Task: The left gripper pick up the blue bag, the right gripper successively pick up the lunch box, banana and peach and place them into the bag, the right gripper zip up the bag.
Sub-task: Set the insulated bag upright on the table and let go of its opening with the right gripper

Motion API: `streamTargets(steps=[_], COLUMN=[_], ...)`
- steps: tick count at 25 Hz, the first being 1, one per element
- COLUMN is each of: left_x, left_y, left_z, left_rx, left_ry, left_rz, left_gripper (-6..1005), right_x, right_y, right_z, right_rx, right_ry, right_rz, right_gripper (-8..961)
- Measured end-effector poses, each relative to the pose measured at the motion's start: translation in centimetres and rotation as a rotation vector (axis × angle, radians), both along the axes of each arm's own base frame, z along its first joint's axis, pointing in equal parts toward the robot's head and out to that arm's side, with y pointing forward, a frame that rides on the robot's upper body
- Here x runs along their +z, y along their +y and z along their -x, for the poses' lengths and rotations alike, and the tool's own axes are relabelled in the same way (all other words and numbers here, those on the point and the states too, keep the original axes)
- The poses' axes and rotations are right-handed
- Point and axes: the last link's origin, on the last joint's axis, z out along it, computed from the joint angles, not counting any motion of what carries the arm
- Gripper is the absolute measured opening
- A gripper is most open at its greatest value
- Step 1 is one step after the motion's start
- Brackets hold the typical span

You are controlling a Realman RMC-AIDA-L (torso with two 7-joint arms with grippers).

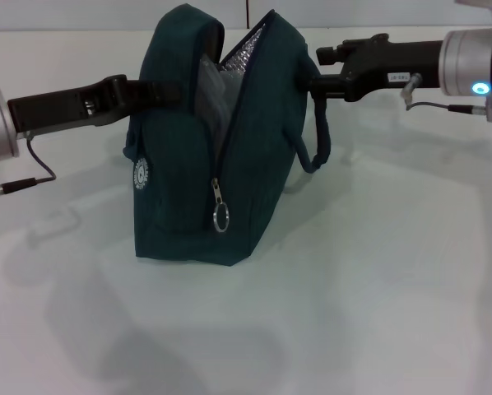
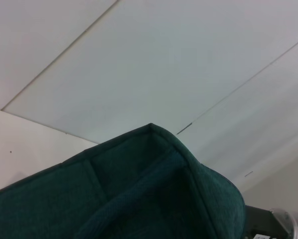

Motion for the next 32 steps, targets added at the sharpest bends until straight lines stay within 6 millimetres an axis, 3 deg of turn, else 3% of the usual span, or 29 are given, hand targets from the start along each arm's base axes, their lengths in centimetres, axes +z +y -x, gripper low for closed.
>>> streamTargets(steps=[7,12,23,32], left_x=[0.1,0.1,0.1,0.0], left_y=[-0.1,-0.1,-0.2,-0.2], left_z=[0.1,0.2,0.2,0.0], left_rx=[0.003,0.006,0.004,-0.006], left_ry=[-0.009,-0.009,-0.010,-0.009], left_rz=[-0.006,-0.006,-0.003,0.001], left_gripper=[39,39,39,39], right_x=[-1.1,-0.3,0.7,2.1], right_y=[0.1,0.0,-0.2,-0.7], right_z=[0.4,0.4,0.6,0.8], right_rx=[0.020,0.036,0.060,0.082], right_ry=[-0.056,-0.046,-0.019,0.031], right_rz=[0.000,-0.024,-0.042,-0.071], right_gripper=[560,343,126,73])
